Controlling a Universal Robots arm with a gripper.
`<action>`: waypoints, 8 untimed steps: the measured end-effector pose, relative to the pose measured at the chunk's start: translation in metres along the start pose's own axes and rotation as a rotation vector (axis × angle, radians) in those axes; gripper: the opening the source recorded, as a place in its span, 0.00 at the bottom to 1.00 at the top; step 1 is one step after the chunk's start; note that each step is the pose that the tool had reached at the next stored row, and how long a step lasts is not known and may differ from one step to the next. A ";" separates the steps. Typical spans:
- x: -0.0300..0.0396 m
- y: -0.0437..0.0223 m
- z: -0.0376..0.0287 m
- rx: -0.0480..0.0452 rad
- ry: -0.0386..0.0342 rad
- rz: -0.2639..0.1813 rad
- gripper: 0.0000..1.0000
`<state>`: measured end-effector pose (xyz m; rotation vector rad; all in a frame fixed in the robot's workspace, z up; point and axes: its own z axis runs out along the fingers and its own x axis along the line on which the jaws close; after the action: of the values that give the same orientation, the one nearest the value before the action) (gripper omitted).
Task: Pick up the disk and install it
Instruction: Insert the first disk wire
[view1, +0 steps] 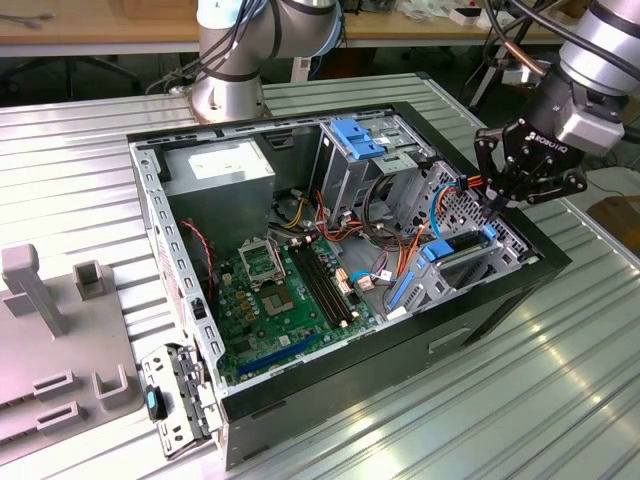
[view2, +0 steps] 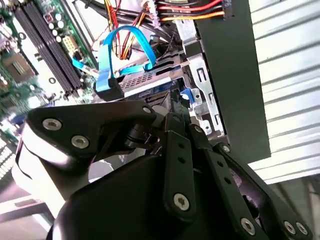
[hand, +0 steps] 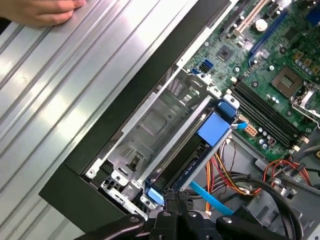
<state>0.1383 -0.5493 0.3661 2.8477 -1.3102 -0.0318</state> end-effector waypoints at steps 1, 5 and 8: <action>0.0000 0.0000 0.0000 -0.0003 0.0002 -0.015 0.11; -0.0002 -0.0005 0.0000 -0.0016 0.0014 -0.121 0.11; -0.0002 -0.0031 -0.0002 -0.0018 0.0016 -0.134 0.11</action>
<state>0.1405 -0.5472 0.3663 2.9279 -1.1169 -0.0313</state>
